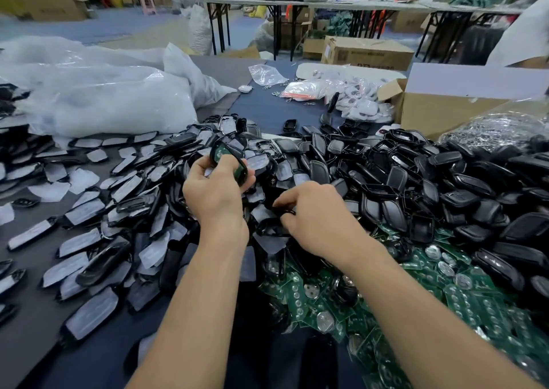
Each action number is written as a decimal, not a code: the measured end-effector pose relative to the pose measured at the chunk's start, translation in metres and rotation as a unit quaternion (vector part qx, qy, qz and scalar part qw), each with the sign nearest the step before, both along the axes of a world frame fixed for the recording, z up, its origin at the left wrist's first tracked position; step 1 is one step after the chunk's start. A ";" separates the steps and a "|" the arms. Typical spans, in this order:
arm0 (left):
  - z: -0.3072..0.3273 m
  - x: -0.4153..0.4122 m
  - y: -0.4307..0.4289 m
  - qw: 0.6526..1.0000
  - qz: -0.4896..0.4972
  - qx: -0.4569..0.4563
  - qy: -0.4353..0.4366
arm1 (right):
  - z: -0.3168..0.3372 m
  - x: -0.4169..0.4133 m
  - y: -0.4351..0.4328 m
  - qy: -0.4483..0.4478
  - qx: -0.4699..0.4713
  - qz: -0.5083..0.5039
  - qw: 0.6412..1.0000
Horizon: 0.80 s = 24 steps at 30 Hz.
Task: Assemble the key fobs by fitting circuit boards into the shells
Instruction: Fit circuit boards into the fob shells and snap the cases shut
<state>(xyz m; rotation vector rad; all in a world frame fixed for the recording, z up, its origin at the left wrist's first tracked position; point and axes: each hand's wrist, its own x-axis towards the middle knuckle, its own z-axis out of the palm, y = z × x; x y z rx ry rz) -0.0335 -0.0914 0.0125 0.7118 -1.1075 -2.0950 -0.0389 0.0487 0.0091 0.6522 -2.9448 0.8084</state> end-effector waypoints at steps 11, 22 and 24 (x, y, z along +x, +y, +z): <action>-0.007 0.007 0.044 0.940 -0.272 -0.194 -0.063 | -0.008 0.003 0.080 -0.150 -0.406 -0.030 0.901; -0.016 0.005 0.056 0.866 -0.432 -0.239 -0.077 | -0.022 -0.005 0.096 -0.233 -0.463 -0.065 0.853; -0.019 0.006 0.055 0.860 -0.436 -0.255 -0.073 | -0.022 -0.005 0.096 -0.236 -0.469 -0.065 0.848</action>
